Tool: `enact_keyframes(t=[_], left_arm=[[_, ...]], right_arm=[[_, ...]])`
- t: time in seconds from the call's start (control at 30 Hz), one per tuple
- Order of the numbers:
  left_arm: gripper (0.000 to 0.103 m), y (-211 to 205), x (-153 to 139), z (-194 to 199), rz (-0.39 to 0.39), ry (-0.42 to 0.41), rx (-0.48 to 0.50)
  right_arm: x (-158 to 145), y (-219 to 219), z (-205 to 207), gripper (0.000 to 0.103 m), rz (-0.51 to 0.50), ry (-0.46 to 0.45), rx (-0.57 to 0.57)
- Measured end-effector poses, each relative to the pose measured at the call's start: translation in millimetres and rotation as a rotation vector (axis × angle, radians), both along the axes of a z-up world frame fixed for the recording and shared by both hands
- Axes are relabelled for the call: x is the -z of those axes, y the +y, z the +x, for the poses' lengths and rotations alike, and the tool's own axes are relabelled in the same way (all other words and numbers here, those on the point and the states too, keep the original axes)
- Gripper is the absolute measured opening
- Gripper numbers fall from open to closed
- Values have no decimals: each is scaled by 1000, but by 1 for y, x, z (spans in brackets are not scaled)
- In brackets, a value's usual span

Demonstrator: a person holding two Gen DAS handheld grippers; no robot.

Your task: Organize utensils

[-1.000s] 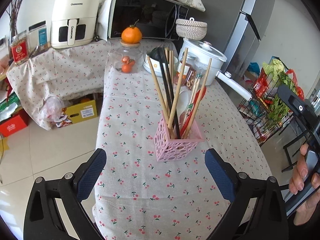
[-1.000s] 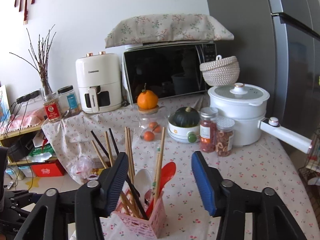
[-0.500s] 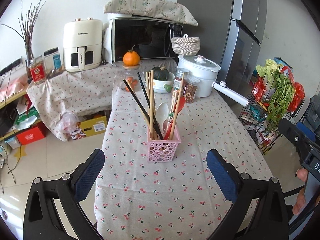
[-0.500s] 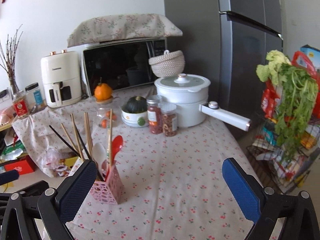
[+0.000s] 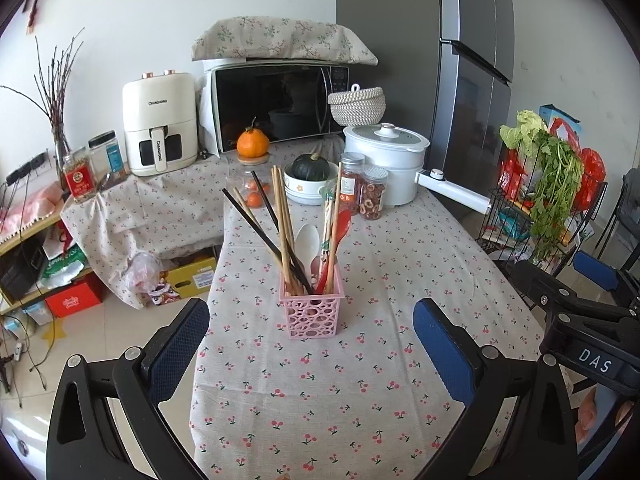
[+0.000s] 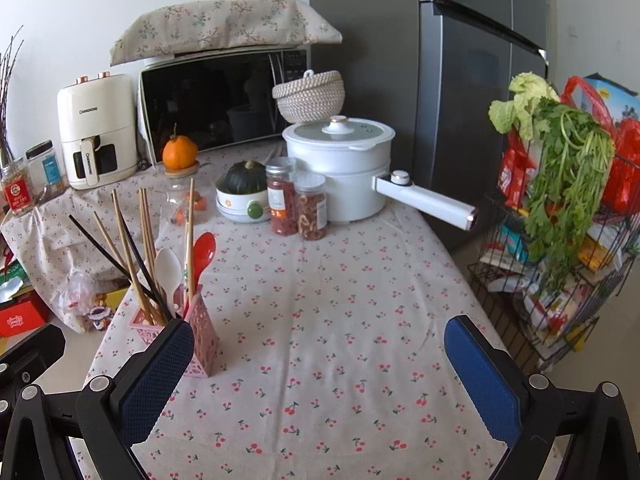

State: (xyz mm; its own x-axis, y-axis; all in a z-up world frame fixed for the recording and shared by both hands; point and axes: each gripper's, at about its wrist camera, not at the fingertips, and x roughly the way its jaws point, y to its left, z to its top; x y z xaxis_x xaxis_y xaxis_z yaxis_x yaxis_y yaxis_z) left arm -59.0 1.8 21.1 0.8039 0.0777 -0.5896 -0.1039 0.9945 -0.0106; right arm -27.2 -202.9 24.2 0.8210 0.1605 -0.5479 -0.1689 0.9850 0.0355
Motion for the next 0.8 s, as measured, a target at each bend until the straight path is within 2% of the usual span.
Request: enact_keyframes(t=[0.8], left_arm=[[103, -1, 5, 4, -10, 17, 14]], right_arm=[[5, 0, 5, 103, 11, 38, 10]])
